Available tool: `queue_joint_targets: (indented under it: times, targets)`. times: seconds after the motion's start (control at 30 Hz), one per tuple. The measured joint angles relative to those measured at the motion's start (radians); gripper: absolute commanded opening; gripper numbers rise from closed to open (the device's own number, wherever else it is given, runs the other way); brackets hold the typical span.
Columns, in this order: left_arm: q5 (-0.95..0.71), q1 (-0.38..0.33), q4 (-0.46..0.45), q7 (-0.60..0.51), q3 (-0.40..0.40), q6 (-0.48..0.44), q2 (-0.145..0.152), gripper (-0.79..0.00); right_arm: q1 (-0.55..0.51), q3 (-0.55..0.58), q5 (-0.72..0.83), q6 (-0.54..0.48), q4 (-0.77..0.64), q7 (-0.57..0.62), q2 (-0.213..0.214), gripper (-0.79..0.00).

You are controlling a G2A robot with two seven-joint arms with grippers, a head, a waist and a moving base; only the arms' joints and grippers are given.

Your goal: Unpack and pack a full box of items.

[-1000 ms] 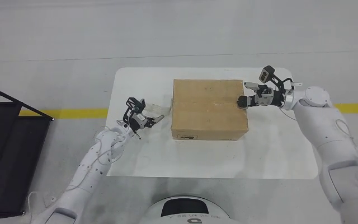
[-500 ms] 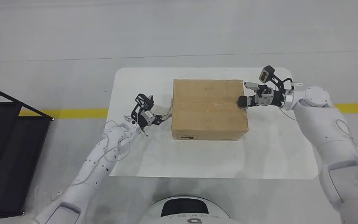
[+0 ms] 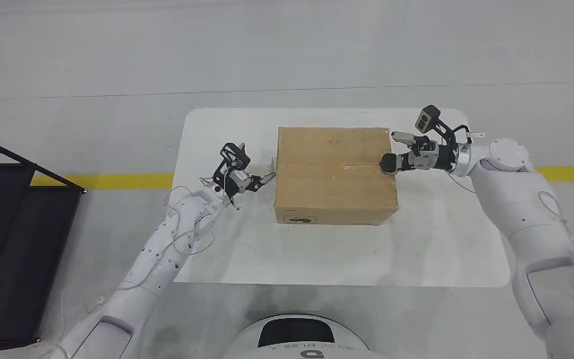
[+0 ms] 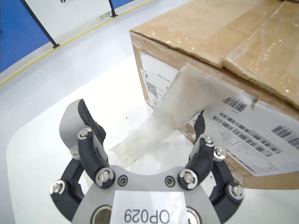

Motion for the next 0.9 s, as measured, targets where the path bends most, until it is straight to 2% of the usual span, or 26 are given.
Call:
queue_joint_targets:
  times: [0.17,0.43,0.9]
  targets:
    - [0.032,0.010,-0.010,0.050,-0.011,0.041,0.002,0.000,0.000,0.000,0.000,0.000,0.000,0.000,0.000,0.000]
    - [0.032,0.024,-0.029,0.064,-0.047,0.063,0.007,0.000,0.000,0.000,0.000,0.000,0.000,0.000,0.000,0.000]
    - [0.084,0.023,-0.171,-0.006,-0.071,0.110,0.009,0.000,0.000,0.000,0.000,0.000,0.000,0.000,0.000,0.000]
